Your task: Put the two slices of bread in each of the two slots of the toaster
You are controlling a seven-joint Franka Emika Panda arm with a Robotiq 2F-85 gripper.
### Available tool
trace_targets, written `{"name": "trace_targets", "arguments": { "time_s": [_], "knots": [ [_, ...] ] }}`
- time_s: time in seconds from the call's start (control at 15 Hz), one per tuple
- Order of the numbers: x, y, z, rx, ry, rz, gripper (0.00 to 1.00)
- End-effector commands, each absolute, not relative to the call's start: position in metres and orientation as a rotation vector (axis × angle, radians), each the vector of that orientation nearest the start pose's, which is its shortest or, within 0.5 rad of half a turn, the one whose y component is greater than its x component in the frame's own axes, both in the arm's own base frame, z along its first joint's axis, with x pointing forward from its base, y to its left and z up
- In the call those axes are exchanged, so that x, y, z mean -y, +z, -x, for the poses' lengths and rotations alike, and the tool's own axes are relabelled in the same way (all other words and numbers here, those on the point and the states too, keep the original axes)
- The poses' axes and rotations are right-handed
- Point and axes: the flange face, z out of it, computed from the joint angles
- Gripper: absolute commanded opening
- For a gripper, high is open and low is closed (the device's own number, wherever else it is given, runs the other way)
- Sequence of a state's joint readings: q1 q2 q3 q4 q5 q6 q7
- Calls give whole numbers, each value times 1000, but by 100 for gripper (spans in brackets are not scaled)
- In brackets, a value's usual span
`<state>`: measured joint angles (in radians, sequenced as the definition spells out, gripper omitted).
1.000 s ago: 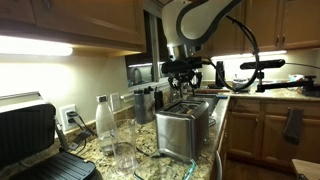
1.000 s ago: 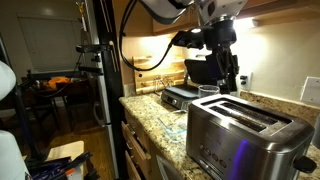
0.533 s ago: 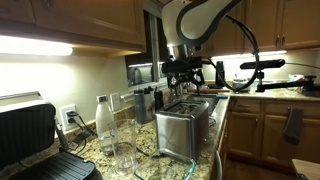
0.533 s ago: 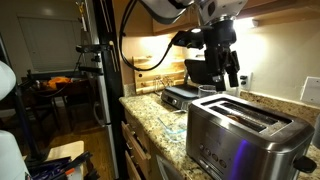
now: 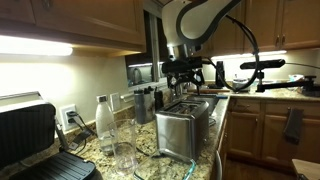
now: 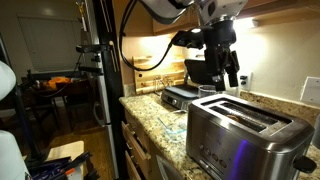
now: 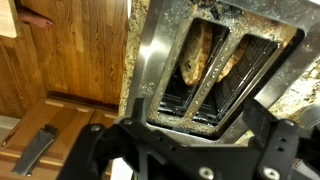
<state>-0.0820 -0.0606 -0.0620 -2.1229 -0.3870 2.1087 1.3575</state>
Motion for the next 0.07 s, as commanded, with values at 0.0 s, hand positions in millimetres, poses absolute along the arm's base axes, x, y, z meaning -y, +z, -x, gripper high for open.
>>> {"name": "trace_targets", "arguments": {
  "time_s": [0.0],
  "knots": [
    [95, 445, -527, -2049, -385, 2670, 100]
  ]
}}
